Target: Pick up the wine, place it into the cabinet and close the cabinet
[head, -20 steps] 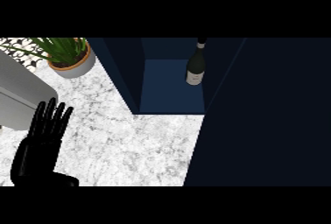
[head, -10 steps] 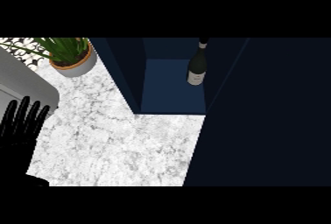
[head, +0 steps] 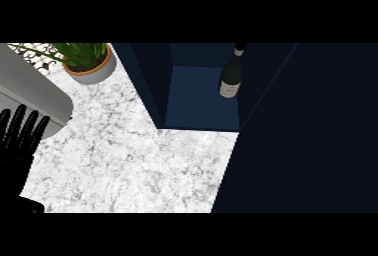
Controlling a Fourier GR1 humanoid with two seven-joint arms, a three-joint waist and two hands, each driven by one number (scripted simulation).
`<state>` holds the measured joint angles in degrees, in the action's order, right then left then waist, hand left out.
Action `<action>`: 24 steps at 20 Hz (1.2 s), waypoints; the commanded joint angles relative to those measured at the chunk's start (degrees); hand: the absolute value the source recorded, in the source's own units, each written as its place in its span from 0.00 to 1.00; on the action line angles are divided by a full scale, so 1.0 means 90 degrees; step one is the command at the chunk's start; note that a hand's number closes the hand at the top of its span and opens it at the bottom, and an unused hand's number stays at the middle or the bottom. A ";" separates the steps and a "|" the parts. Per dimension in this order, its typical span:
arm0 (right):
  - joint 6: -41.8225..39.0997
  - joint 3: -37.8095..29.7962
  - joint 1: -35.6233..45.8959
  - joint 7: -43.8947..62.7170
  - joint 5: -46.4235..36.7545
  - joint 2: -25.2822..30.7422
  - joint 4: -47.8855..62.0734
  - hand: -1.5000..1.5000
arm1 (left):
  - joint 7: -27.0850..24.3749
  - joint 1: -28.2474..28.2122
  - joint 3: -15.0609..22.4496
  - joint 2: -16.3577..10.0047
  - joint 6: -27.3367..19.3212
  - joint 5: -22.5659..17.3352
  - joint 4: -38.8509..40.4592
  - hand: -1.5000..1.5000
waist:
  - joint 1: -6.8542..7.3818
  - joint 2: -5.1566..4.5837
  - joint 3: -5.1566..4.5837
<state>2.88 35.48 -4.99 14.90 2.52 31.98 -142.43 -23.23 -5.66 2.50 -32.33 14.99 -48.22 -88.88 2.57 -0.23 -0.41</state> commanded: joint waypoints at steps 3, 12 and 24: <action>0.0320 0.1156 0.1125 0.0900 0.0393 -0.1433 0.0218 1.00 | 0.0170 0.0150 -0.0103 -0.0156 0.0217 -0.0133 0.0107 0.00 | 0.0078 -0.0005 -0.0005; 0.1170 0.0531 0.4542 0.2622 0.0216 -0.3500 0.2390 1.00 | 0.0299 0.0141 -0.0504 -0.0371 0.0644 -0.0405 0.0572 0.00 | -0.0084 0.0018 0.0018; 0.2165 -0.0639 0.7282 0.1957 0.1715 -0.3550 0.5349 1.00 | 0.0056 0.0161 -0.0807 -0.0054 0.0805 0.0049 0.1039 0.00 | -0.0179 0.0018 0.0039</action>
<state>20.06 32.42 55.40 33.39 14.54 0.45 -99.98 -22.55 -5.60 -3.32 -33.24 21.65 -48.69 -82.27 1.47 -0.09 -0.09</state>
